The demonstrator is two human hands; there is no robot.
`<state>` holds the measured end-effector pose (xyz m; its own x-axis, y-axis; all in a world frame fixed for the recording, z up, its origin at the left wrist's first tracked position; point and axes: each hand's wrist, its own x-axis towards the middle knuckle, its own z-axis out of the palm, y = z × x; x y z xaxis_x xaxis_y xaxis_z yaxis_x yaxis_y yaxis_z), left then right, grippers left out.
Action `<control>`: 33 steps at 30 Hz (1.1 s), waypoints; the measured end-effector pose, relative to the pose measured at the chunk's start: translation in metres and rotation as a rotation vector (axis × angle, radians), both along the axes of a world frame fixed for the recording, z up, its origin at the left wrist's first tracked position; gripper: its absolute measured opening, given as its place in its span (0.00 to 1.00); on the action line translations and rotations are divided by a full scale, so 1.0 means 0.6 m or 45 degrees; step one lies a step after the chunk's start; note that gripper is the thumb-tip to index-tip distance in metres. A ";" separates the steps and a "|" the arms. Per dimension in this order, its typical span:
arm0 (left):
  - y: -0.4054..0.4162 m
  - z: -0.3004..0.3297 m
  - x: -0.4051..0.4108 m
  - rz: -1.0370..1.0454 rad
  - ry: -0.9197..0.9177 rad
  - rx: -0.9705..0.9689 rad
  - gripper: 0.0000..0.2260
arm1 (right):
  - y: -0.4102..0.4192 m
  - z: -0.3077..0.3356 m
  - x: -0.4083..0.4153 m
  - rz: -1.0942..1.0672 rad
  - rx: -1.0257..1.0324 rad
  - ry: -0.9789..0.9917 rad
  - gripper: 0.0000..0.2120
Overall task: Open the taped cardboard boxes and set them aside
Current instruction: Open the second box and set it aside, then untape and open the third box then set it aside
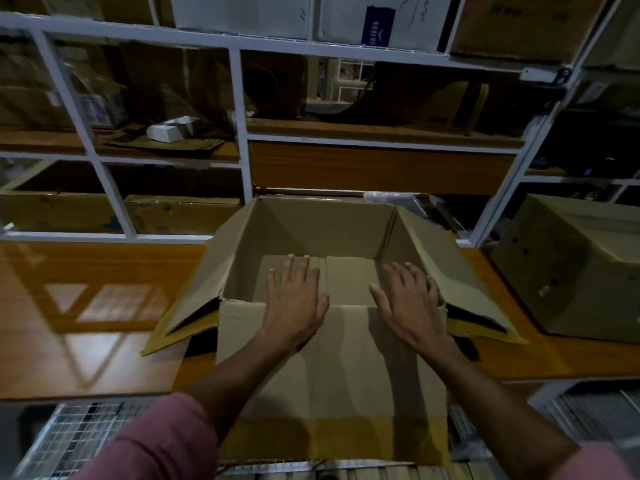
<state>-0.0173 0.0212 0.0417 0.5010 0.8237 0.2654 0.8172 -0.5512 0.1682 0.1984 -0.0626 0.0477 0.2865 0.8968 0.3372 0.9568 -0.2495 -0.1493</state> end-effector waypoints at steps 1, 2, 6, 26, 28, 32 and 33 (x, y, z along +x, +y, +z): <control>-0.011 0.009 0.015 -0.027 -0.013 0.012 0.27 | -0.012 0.003 -0.001 -0.001 0.032 -0.009 0.32; -0.023 0.019 0.033 -0.062 -0.029 0.022 0.29 | -0.026 0.009 0.000 -0.013 0.058 -0.008 0.33; -0.075 0.048 0.116 -0.244 -0.112 0.073 0.31 | -0.085 0.034 0.042 -0.129 0.155 -0.004 0.34; -0.276 0.066 0.703 -0.588 0.022 0.066 0.31 | -0.375 0.044 0.603 -0.488 0.126 0.170 0.41; -0.285 0.061 0.762 -0.565 0.030 0.030 0.31 | -0.392 0.045 0.666 -0.493 0.130 0.178 0.40; -0.286 0.053 0.861 -0.559 0.054 0.000 0.32 | -0.393 0.052 0.767 -0.490 0.135 0.192 0.39; -0.283 0.052 0.880 -0.552 0.056 0.006 0.32 | -0.386 0.053 0.790 -0.489 0.135 0.196 0.39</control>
<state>0.5106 -0.1484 0.0731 0.8110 0.5339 0.2393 0.5166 -0.8454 0.1355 0.6724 -0.2944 0.0796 0.6473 0.6776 0.3491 0.7618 -0.5590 -0.3274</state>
